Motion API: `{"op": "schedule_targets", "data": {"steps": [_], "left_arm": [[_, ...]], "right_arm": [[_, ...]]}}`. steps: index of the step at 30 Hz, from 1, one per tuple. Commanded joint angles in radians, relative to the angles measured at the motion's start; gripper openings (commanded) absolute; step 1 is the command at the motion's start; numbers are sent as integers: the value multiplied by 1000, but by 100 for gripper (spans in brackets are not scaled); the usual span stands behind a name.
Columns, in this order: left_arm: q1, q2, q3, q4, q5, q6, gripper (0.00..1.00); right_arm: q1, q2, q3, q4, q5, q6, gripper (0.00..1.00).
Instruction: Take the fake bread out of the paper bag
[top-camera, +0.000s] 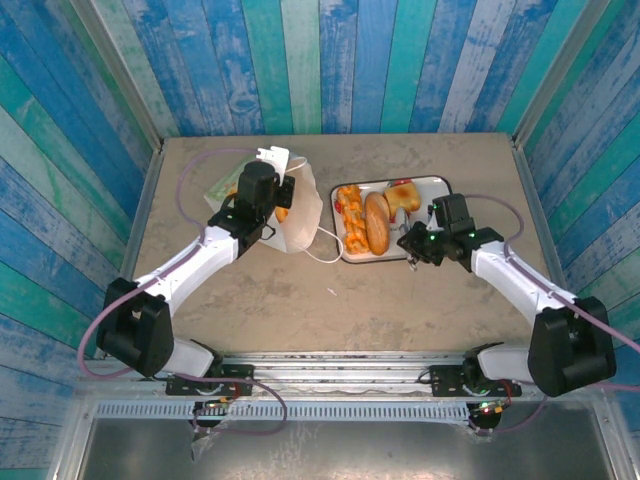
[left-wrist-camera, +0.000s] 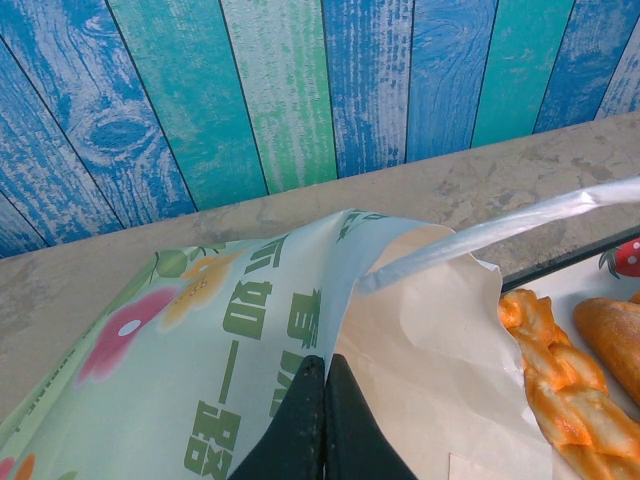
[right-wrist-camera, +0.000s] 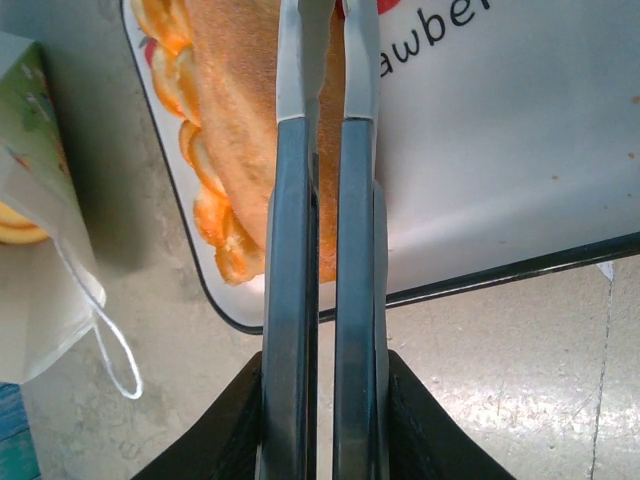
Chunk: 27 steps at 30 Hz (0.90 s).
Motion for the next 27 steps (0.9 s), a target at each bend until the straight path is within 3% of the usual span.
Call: {"op": "schedule_targets", "data": {"steps": [1, 17, 27], "left_arm": [[0, -72, -1, 33, 8, -8, 0], [0, -87, -15, 38, 24, 14, 0], [0, -99, -27, 40, 23, 47, 0]], "right_arm": [[2, 35, 6, 29, 15, -23, 28], [-7, 167, 106, 73, -10, -50, 27], [-9, 23, 82, -34, 19, -85, 26]]}}
